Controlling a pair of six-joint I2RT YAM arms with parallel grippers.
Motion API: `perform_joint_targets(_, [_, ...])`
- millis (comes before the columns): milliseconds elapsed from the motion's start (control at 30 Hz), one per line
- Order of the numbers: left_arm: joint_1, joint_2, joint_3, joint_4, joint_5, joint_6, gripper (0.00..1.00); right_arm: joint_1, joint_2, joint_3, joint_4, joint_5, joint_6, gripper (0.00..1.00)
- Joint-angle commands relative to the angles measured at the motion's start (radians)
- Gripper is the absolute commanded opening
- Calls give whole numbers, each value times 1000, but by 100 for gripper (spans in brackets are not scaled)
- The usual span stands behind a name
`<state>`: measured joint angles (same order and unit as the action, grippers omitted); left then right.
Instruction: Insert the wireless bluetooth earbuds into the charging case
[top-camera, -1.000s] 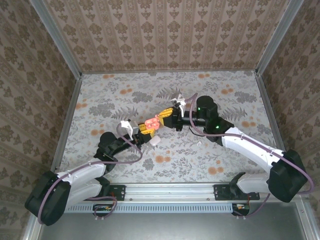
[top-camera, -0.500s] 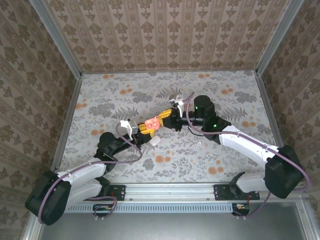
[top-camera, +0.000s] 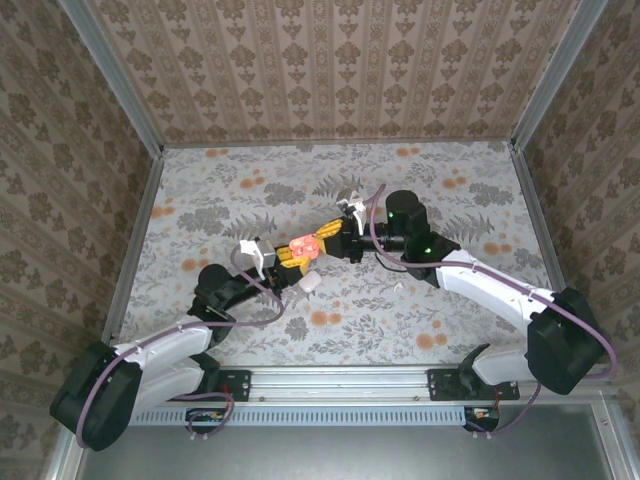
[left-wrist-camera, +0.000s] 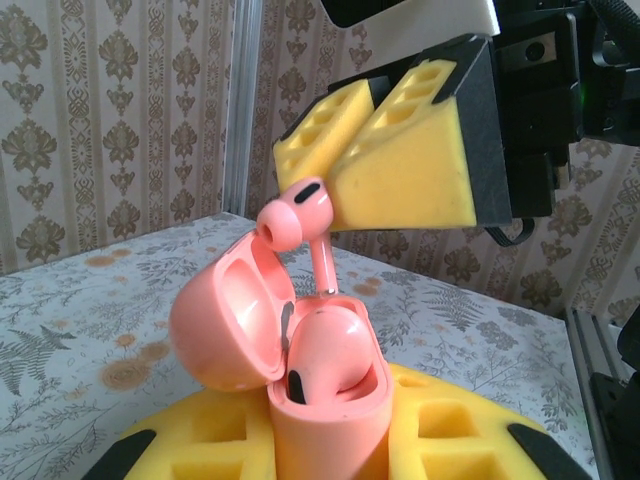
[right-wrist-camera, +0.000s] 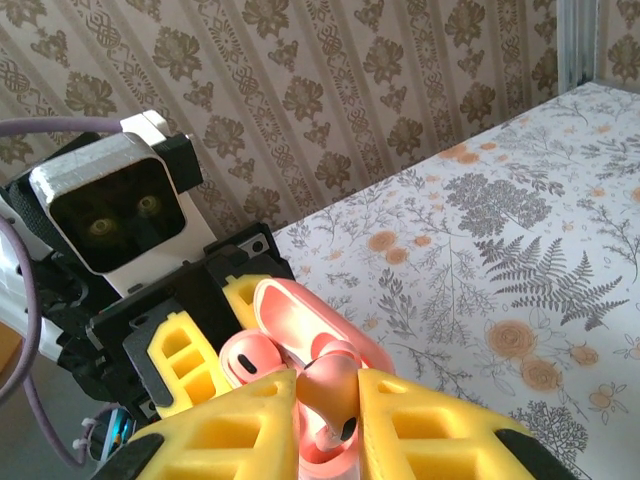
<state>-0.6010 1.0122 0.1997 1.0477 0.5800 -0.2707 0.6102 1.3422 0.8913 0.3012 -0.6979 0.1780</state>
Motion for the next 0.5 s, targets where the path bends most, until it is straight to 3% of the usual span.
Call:
perform_joint_targets(0, [6, -19, 35, 49, 9, -27, 18, -6, 6, 34, -24, -44, -22, 20])
perform_joint_targets(467, [7, -22, 45, 54, 11, -35, 18, -6, 17, 40, -42, -64, -32, 20])
